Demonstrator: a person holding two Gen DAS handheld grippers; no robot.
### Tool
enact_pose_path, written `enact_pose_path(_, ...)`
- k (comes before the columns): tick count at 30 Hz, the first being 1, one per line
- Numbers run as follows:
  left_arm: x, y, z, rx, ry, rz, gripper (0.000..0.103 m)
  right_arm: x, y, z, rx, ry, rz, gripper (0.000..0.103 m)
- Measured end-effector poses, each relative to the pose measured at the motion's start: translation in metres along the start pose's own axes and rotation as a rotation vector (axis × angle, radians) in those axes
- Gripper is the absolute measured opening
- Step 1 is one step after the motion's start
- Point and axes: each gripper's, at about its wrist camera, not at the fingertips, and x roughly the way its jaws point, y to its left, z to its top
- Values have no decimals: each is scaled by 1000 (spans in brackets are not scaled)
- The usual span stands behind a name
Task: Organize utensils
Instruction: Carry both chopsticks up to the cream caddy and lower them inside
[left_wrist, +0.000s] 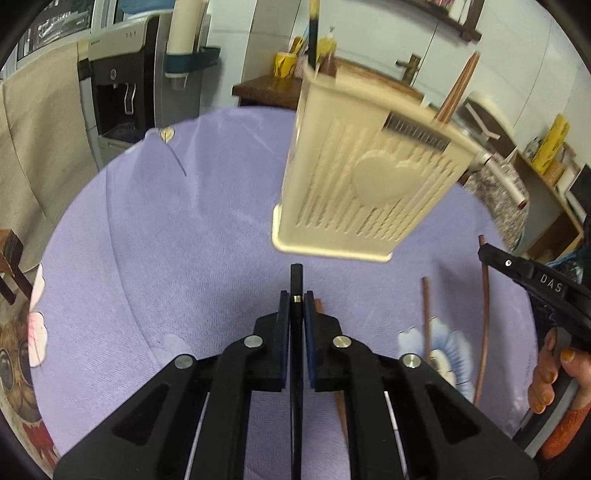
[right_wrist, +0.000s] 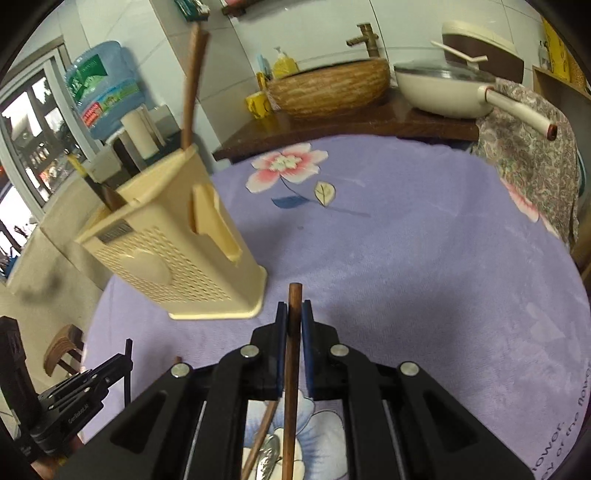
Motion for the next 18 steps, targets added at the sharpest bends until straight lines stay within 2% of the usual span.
enact_pose_path(5, -55, -7, 12, 32, -111, -37, 7, -54, 15, 14, -78, -85, 62, 8)
enact_pose_path(11, -101, -12, 17, 60, -189, -64, 7, -111, 25, 22, -150, -157, 111, 8)
enact_pose_path(18, -128, -20, 19, 100, -230, -67, 7, -128, 38, 24, -213, -158, 115, 8)
